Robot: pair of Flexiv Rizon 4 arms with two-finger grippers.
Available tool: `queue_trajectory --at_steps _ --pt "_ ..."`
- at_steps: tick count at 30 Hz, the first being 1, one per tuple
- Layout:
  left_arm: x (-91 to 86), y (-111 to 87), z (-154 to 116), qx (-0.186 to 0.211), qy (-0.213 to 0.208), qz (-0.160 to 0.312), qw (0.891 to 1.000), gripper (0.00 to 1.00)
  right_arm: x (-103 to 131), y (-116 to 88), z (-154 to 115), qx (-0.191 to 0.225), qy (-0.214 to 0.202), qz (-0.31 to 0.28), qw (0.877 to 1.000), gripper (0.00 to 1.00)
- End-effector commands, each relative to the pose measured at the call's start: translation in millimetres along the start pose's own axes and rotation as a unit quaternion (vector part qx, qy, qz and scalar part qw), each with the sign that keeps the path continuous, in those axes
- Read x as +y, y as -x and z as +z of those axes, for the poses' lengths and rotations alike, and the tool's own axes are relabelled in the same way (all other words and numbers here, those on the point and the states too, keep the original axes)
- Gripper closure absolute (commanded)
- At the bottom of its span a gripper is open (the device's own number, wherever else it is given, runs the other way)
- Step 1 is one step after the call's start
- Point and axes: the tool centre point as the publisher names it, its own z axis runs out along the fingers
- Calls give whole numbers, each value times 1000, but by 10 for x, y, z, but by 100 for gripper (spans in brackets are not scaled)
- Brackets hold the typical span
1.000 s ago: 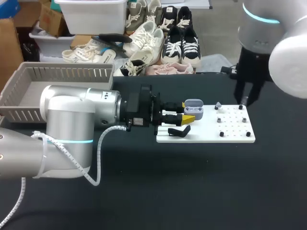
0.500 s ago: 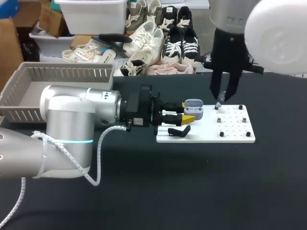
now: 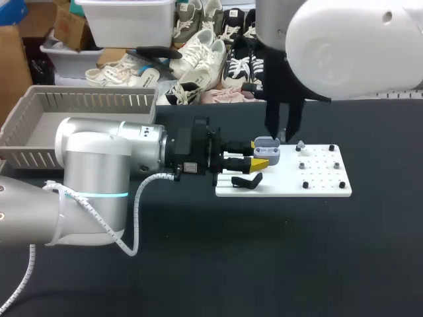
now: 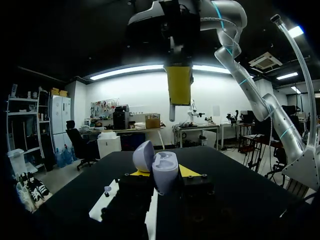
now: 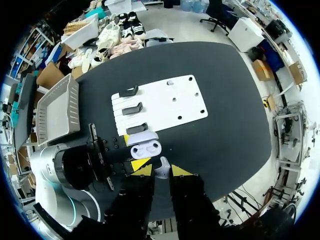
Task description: Pick up each earbud case from the left stands, insert the matching earbuds, close the lid, and place the case in the box.
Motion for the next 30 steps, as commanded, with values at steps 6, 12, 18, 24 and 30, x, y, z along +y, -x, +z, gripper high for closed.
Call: queue_trajectory --at_steps 6,12,18,24,30 --pt "-15 -1 2 0 3 1 1000 100 4 -5 -9 0 -2 1 1000 100" --pt "-15 -1 2 0 3 1 1000 100 -73 2 50 3 12 27 1000 100" --pt "-15 -1 2 0 3 1 1000 100 -156 28 16 -11 9 51 999 100" --pt "-15 -1 2 0 3 1 1000 100 -103 -40 41 -2 0 21 1000 100" --pt "-15 -1 2 0 3 1 1000 100 -17 -83 109 7 -10 -6 1000 100"
